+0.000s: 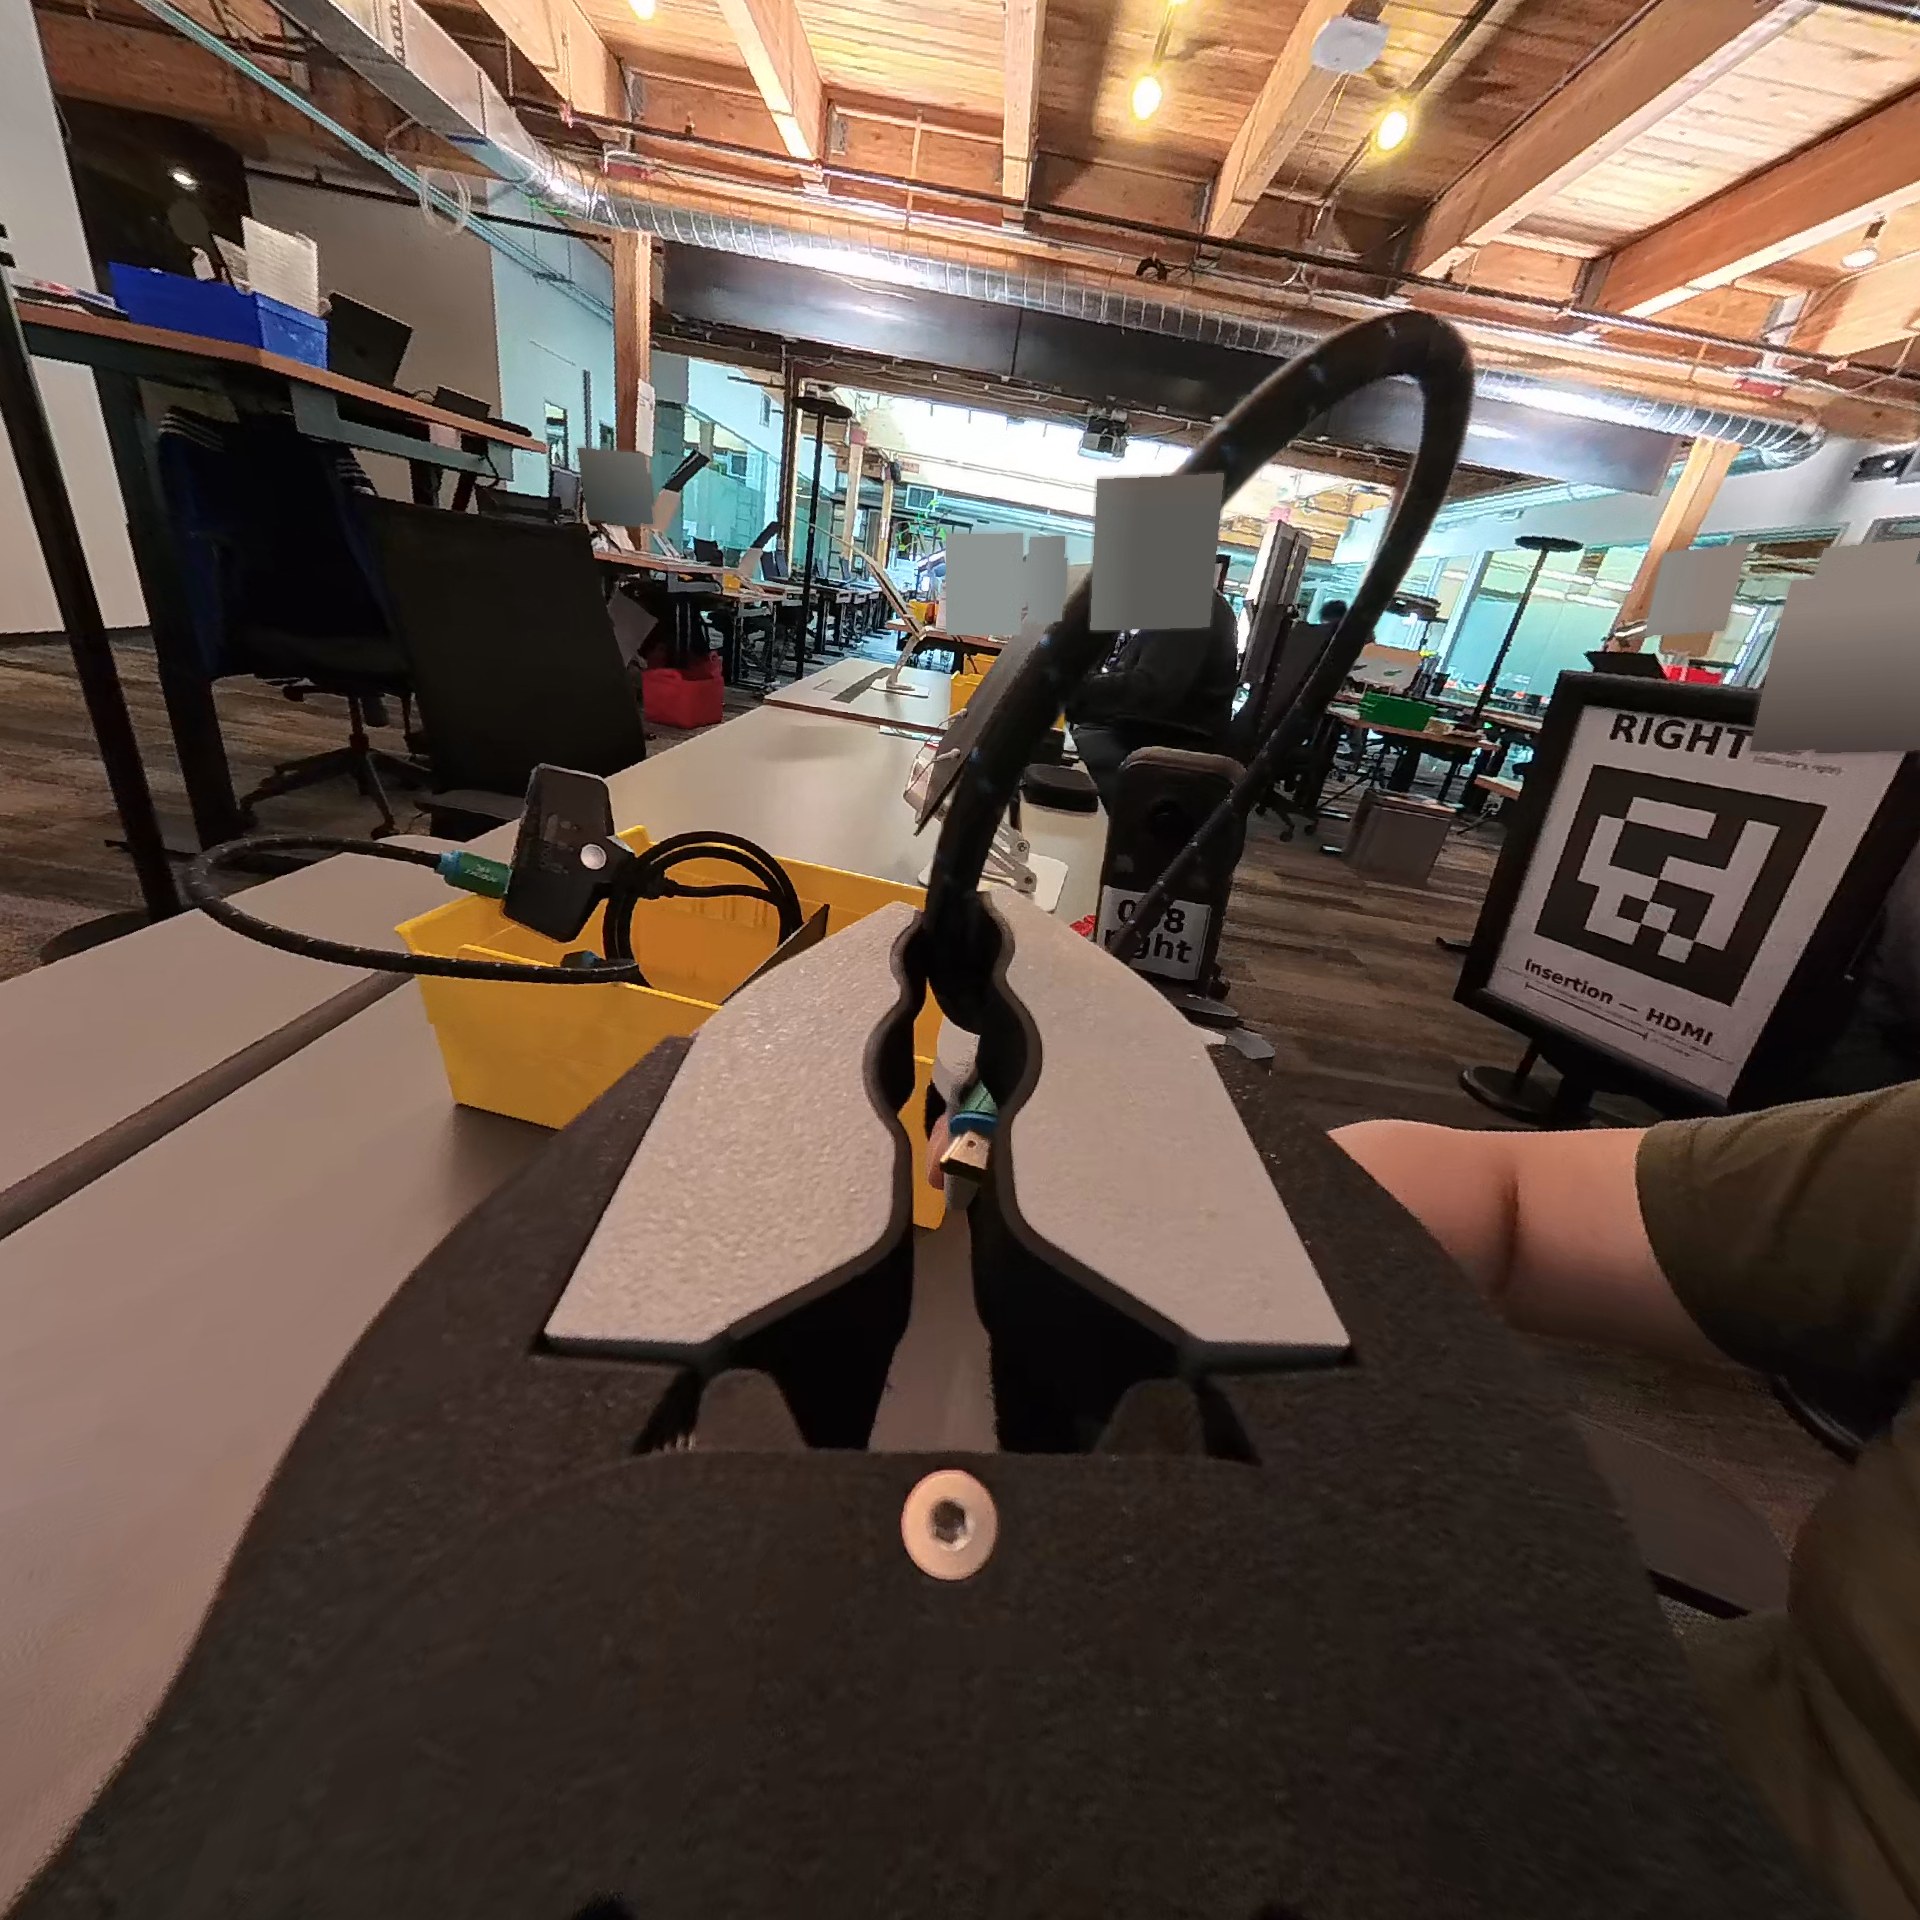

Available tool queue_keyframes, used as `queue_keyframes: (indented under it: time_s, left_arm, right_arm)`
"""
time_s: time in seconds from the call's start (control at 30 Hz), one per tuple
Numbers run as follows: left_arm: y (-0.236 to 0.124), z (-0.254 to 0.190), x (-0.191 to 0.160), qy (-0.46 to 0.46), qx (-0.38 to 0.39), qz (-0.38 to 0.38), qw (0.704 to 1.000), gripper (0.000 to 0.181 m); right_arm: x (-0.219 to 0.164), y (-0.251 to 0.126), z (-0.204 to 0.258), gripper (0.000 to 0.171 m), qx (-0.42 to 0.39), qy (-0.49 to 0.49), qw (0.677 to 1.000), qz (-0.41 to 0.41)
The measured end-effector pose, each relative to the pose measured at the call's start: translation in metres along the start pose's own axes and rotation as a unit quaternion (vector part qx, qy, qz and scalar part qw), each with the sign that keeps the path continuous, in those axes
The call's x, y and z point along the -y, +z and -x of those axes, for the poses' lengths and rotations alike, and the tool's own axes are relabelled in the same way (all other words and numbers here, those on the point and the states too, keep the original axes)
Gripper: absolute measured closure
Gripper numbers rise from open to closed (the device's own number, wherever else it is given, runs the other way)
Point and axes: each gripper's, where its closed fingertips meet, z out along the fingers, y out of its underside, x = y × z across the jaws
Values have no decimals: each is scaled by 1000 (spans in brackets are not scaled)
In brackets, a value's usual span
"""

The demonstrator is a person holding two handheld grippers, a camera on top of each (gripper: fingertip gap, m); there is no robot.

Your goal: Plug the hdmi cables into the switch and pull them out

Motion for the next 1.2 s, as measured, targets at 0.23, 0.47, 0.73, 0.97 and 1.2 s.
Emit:
queue_keyframes:
  time_s: [0.23,0.47,0.73,0.97,1.2]
  left_arm:
    - [0,2,-2,-8,-3,2,1000,176]
    - [1,3,-3,-12,-6,3,1000,176]
    - [-9,26,-10,-22,33,50,998,164]
    - [-35,60,-59,64,130,254,956,159]
    - [-44,75,-95,58,142,317,936,145]
  right_arm:
    - [-1,-1,-6,150,-21,-12,1000,3]
    - [-2,-2,-11,150,-49,-42,998,7]
    - [17,-26,-48,150,-159,-74,984,-11]
    - [33,-50,-70,149,-312,-268,911,41]
    - [41,-54,-66,149,-372,-385,842,73]
